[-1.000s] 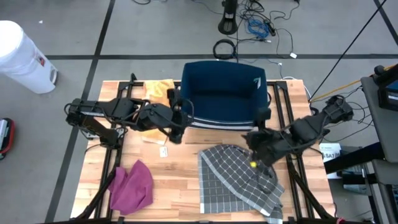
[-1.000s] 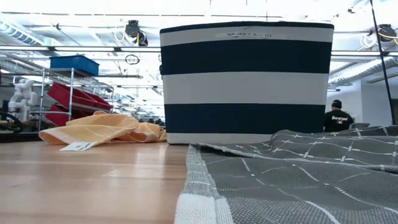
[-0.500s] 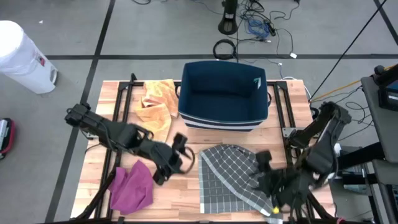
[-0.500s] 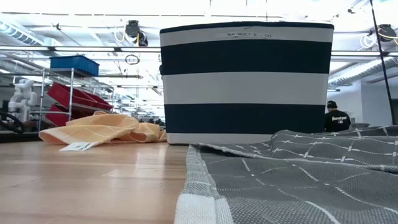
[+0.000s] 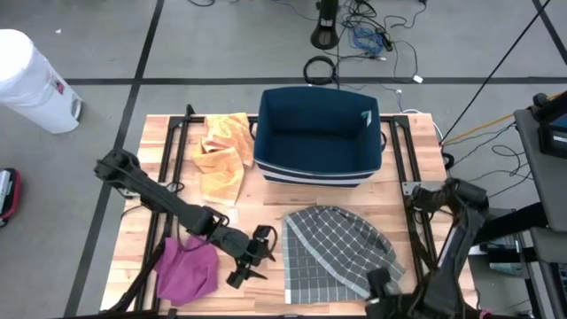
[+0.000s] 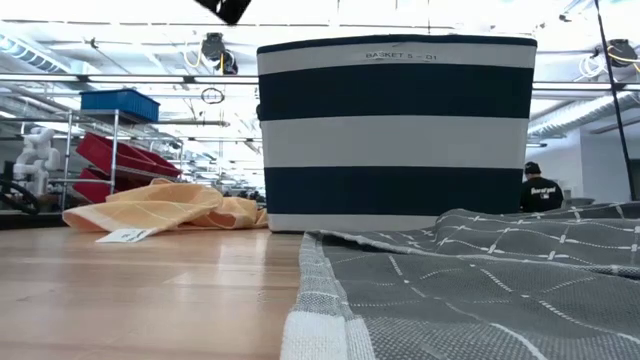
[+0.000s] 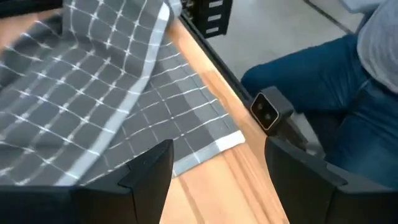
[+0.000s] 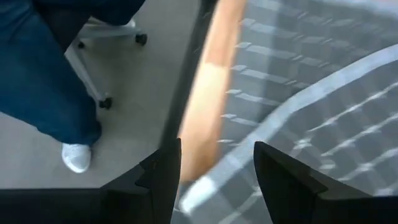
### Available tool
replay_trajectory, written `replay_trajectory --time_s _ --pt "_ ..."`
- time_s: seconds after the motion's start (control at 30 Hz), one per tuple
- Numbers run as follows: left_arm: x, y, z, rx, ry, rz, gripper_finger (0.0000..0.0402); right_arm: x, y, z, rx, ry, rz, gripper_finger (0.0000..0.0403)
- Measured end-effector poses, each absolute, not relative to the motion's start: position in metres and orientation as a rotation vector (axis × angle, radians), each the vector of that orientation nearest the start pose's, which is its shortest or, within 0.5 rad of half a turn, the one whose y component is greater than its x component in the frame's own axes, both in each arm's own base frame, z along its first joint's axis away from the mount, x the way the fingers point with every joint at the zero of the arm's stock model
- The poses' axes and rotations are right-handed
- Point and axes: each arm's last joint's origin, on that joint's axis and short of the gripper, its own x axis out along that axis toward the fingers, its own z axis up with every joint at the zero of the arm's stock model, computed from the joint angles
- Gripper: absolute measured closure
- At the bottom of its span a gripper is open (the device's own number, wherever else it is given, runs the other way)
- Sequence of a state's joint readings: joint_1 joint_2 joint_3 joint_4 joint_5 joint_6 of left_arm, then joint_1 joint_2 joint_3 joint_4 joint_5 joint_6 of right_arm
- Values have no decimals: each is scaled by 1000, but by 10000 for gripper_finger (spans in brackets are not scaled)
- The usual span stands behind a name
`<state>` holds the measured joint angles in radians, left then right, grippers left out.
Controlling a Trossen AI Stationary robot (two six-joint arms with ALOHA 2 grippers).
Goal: Fold towel
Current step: Fold the gray patterned towel
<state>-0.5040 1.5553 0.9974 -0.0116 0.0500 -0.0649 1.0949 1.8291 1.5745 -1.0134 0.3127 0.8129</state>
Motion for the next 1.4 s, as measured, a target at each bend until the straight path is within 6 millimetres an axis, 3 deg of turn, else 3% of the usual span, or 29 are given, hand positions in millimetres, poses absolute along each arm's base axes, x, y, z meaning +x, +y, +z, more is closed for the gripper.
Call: replay_trajectory --time_s 0.2,0.57,0.8,1.13,1.4 --pt "305 -170 202 78 654 -513 143 172 343 232 -115 1184 179 213" --pt "325 -178 158 188 635 -563 143 171 345 188 -215 1334 12 213" --pt "331 -176 153 237 596 -571 143 182 342 179 -191 1348 -36 219" --pt "335 -165 151 237 620 -542 143 199 326 159 -122 1356 -88 268" --pt "334 -165 150 251 633 -546 143 201 314 159 -150 1398 -195 312"
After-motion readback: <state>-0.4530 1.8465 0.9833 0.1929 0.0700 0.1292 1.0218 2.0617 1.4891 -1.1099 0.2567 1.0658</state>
